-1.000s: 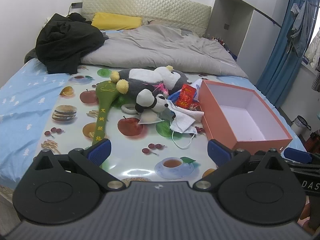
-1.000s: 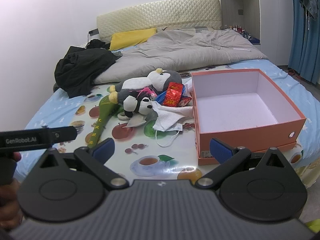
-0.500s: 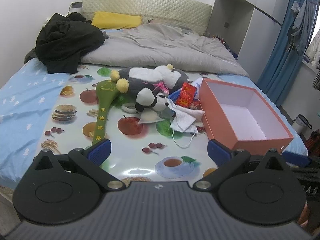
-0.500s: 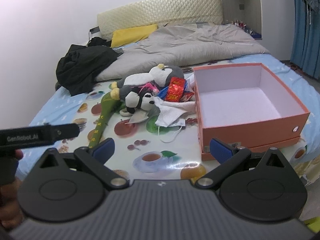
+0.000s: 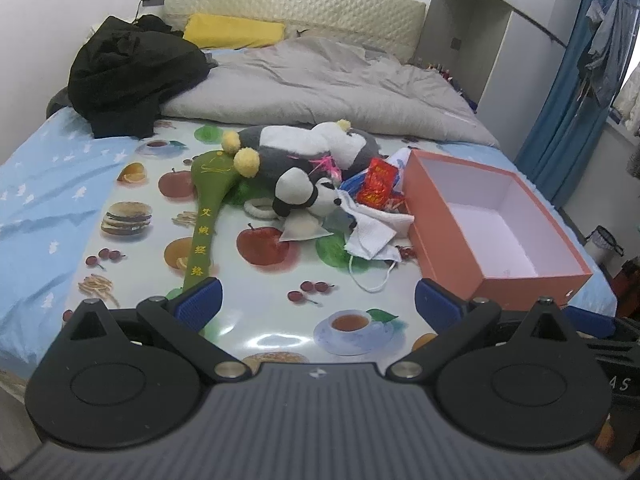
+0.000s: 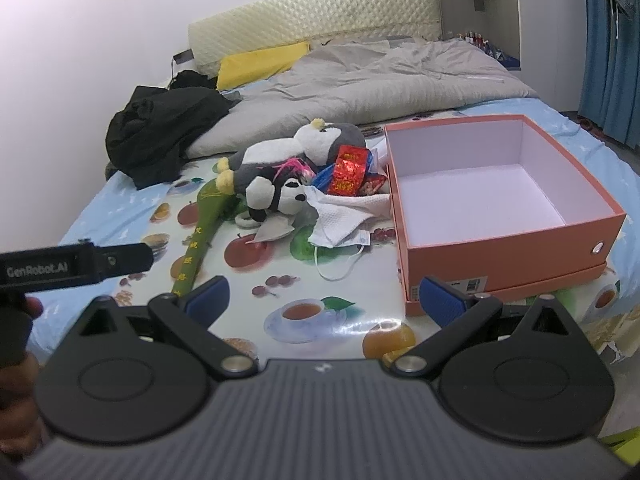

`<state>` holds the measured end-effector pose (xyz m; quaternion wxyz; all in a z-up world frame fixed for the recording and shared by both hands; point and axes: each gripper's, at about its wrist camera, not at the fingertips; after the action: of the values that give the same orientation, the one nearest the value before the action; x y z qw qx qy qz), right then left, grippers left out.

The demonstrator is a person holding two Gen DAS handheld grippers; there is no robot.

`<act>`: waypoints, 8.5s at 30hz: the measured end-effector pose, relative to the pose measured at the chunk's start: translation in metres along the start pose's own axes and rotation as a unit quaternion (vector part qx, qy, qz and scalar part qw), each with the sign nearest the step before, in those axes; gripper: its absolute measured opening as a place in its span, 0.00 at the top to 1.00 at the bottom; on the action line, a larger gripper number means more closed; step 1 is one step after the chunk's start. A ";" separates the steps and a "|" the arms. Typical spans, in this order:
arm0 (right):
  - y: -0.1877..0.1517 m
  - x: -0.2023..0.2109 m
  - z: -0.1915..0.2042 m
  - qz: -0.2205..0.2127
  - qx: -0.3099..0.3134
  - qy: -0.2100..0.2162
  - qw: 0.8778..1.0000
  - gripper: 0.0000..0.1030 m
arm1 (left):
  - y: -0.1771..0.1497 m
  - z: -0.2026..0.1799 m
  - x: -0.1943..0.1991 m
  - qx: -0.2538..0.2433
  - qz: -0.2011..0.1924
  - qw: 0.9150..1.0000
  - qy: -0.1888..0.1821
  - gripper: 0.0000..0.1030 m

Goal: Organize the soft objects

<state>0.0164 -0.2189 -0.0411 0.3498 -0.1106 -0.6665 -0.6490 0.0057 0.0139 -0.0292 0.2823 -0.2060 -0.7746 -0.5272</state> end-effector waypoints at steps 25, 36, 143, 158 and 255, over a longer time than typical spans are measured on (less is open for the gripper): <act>0.017 -0.103 0.010 0.015 0.043 0.029 0.999 0.12 | 0.035 0.031 -0.115 0.007 0.026 0.999 0.044 0.00; 0.021 -0.172 0.019 0.012 0.060 0.037 0.997 0.30 | 0.048 0.047 -0.194 0.021 0.040 0.998 0.036 0.01; -0.032 -0.236 0.024 0.119 0.083 0.049 0.988 0.91 | -0.023 0.079 -0.236 0.041 0.122 0.991 -0.021 0.64; 0.002 -0.168 0.020 0.050 0.071 0.037 0.996 0.91 | 0.001 0.065 -0.180 0.052 0.079 0.995 -0.039 0.65; 0.088 -0.040 -0.130 -0.056 -0.066 -0.065 0.994 0.64 | 0.100 -0.174 -0.115 -0.128 0.031 0.978 -0.162 0.42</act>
<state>0.1408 -0.3174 -0.0076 0.2608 -0.1378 -0.6490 -0.7013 0.1925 -0.1152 0.0152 0.1410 -0.3471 -0.7291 -0.5728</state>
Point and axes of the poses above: each gripper's, at about its wrist camera, not at the fingertips, and x roughly against the way its jaws point, z to its left, y to its top, and after that the axes turned 10 degrees about x, right-handed
